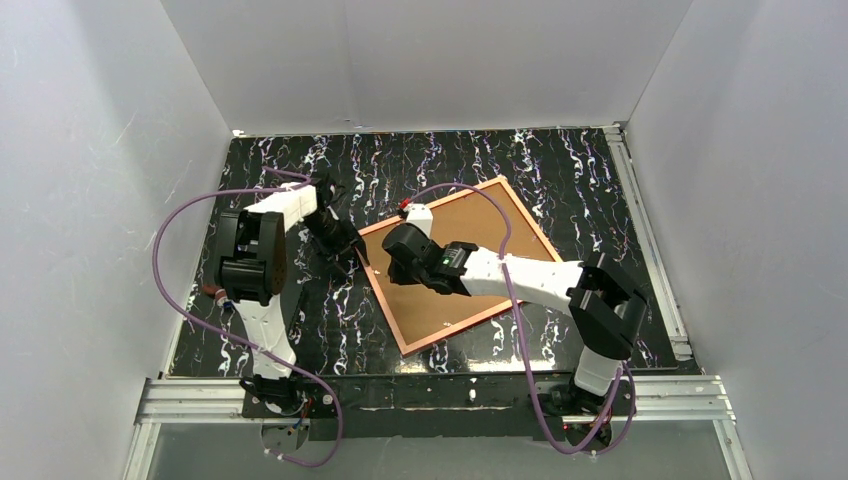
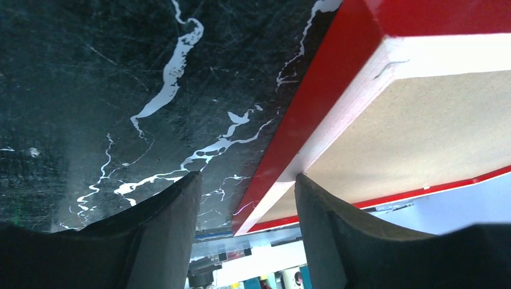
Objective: Take the photo out of the frame
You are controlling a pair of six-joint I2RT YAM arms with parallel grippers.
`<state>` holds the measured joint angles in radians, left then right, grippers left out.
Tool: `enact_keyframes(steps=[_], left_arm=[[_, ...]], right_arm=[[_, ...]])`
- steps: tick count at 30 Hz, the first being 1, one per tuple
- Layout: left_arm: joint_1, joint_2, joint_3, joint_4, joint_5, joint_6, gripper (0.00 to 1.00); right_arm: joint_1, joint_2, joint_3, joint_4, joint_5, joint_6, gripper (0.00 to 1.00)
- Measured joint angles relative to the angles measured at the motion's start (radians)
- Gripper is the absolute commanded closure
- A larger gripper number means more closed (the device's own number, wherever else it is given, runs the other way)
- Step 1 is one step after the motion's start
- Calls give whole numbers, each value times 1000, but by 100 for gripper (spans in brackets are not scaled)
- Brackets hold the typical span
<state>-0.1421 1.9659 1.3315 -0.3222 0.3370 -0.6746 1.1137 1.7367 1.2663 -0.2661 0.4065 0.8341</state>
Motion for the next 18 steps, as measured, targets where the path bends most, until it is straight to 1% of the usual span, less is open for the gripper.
enact_keyframes(steps=[3, 5, 7, 13, 18], left_arm=[[-5, 7, 8, -4, 0, 0, 43], [-10, 7, 12, -4, -4, 1, 38], [-12, 7, 17, -6, -10, 4, 36], [-15, 8, 52, -18, -13, 13, 28], [-14, 9, 90, -23, -2, 20, 26]], right_arm=[[1, 11, 1, 8, 5, 0, 99], [1, 16, 1, 8, 8, -1, 99], [1, 17, 1, 8, 10, -1, 99], [1, 17, 1, 14, 18, 0, 99], [1, 16, -3, 32, 28, 6, 99]])
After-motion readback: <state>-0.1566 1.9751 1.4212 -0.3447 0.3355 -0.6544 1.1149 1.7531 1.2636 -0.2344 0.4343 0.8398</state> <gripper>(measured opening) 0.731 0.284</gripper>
